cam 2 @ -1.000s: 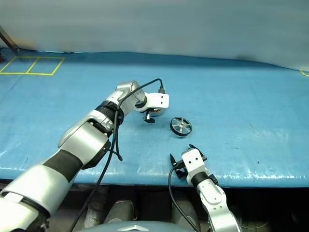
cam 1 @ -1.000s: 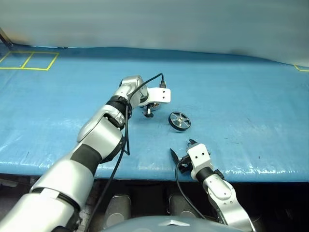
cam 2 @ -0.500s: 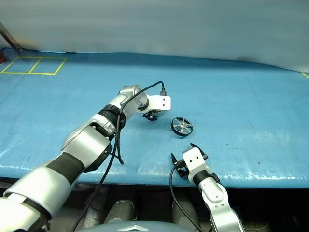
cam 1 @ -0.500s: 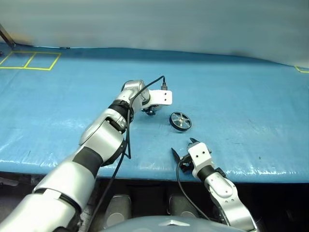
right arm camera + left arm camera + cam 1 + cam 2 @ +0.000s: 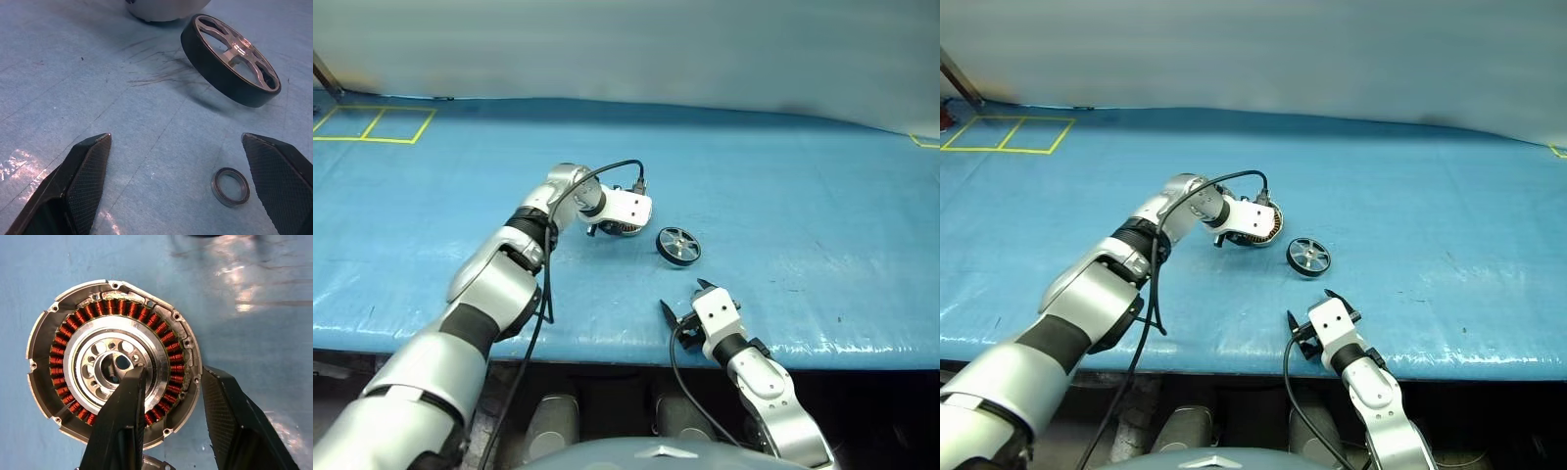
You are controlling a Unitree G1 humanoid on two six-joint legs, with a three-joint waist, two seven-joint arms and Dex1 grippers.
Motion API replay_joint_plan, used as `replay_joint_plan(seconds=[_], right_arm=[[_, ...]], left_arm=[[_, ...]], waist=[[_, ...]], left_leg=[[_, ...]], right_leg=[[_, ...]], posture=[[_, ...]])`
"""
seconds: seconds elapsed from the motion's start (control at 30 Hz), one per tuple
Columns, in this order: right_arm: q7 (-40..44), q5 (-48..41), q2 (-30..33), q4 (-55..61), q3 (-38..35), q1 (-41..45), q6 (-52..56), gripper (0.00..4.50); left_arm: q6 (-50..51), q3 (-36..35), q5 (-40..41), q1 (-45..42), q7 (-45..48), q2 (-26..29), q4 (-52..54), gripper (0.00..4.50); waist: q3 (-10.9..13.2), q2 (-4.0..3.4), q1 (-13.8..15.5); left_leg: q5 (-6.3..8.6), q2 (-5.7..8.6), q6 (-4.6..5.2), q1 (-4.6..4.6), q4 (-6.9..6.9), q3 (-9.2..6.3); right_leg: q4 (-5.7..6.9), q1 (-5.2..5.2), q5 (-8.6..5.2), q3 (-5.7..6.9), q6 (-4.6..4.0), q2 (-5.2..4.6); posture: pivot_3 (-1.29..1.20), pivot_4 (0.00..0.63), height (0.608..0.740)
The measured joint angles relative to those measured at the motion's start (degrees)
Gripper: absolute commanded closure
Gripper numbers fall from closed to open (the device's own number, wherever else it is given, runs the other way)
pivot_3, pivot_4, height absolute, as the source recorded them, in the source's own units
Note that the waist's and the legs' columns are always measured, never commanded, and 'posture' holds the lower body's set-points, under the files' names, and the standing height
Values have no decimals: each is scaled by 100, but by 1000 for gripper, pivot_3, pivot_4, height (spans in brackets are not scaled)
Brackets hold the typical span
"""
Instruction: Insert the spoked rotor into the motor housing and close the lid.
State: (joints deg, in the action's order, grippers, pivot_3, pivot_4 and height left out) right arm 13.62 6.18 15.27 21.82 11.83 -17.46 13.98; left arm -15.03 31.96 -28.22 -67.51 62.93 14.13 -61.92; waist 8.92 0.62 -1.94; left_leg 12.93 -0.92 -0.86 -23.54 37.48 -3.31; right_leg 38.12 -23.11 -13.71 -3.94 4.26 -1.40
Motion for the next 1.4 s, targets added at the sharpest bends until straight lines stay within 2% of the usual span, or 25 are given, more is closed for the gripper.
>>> replay_joint_plan(seconds=[0.27, 0.37, 0.5, 0.67, 0.83, 1.07, 1.27, 1.4], right_arm=[[104, 4, 12, -98, 13, 143, -18, 0], [134, 19, 31, -139, 12, 220, -17, 0], [151, 20, 28, -187, 28, 290, -17, 0], [152, 20, 28, -214, 84, 311, -17, 0], [149, 17, 27, -215, 111, 304, -21, 0], [143, 3, 8, -212, 109, 273, -32, 0], [145, -10, 2, -212, 106, 260, -30, 0], [153, -11, 11, -211, 82, 264, -21, 0]], left_arm=[[-1707, 114, 2, 62, 860, 1115, 142, 3017], [-2429, 114, 69, 81, 989, 1335, 140, 3017], [-3270, 43, 601, 233, 1407, 1348, 140, 3017], [-3601, 7, 1383, 395, 2306, 1283, 411, 3017], [-3985, 100, 1472, 392, 2723, 1326, 650, 3017], [-4574, 522, 924, 374, 2674, 1483, 664, 3017], [-4754, 671, 273, 268, 2039, 1541, 790, 3017], [-4790, 683, 162, 270, 1791, 1539, 789, 3017]], waist=[[4, 2, -26], [5, 5, 30], [6, 5, 43], [6, 5, 1], [5, 5, -21], [5, 5, -15], [4, 3, -12], [4, 3, 11]], left_leg=[[0, -2, 0, -13, 0, 1], [0, 1, 0, -19, 3, -1], [0, 2, 1, -22, 3, 0], [0, 0, 1, -21, 2, 0], [1, 0, 2, -19, 2, 0], [1, 0, 2, -19, 3, -1], [1, 0, 2, -7, 3, -1], [1, 0, 3, -2, 10, -3]], right_leg=[[6, -19, 3, -2, -5, 2], [2, -18, 5, 0, -7, 0], [2, -21, 11, 0, -17, -2], [6, -23, 11, 0, -20, -1], [6, -21, 10, -2, -18, 0], [5, -21, 5, -2, -11, 0], [6, -10, -1, -2, -1, 0], [6, 0, -2, 1, -1, 0]], posture=[[0, 150, 740], [0, 150, 740], [0, 150, 740], [0, 150, 740], [0, 150, 740], [0, 150, 740], [0, 150, 740], [0, 150, 740]])
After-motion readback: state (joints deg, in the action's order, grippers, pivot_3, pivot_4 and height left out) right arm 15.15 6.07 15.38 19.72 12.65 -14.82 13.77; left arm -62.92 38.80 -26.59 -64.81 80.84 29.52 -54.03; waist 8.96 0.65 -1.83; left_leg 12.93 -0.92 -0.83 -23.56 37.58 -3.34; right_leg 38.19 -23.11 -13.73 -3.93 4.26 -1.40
